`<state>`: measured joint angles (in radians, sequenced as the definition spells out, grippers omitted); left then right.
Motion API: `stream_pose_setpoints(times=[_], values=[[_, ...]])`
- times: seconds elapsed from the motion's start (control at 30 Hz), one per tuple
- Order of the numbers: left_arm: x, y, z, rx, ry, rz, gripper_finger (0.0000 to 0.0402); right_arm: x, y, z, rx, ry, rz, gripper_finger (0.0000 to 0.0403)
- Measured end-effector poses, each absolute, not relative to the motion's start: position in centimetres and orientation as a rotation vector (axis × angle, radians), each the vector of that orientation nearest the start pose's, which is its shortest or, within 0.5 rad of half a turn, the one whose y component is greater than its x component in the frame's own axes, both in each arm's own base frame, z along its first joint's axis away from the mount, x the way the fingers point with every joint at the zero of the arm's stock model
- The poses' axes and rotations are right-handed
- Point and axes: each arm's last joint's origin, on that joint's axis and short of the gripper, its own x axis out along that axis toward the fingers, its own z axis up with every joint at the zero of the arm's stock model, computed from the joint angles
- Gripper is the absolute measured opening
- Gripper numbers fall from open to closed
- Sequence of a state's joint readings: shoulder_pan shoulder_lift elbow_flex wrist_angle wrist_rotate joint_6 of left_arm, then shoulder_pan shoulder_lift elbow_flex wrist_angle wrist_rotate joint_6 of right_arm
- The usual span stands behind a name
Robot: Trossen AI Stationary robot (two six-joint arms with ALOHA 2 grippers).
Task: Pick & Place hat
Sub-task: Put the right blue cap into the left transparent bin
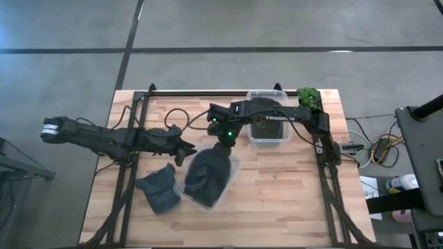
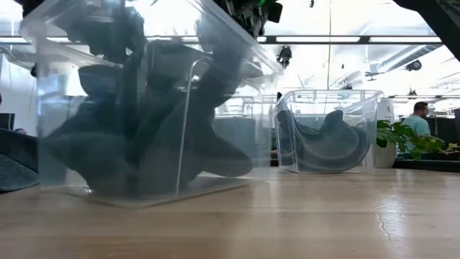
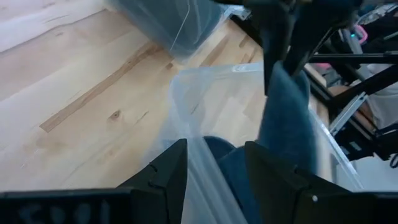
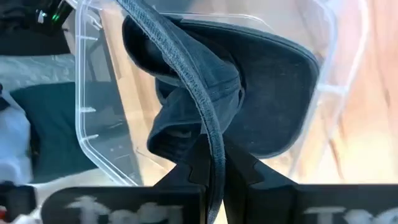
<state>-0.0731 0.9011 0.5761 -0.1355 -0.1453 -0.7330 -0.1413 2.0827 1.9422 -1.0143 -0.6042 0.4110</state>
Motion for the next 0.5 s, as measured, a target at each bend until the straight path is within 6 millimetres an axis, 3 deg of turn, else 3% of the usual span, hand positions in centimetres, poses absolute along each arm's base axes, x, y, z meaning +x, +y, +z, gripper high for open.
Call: stream_pose_setpoints(times=[0.3, 0.5], values=[[18.9, -1.1, 27.0, -0.668, 0.333, 0.150, 0.0153, 43.8, -4.2, 26.9, 0.874, 1.172, 0.135, 0.0013], [19.8, -1.4, 25.9, -0.653, 0.416, 0.107, 0.0153, 44.7, -4.3, 27.5, 0.841, 1.070, 0.170, 0.0013]])
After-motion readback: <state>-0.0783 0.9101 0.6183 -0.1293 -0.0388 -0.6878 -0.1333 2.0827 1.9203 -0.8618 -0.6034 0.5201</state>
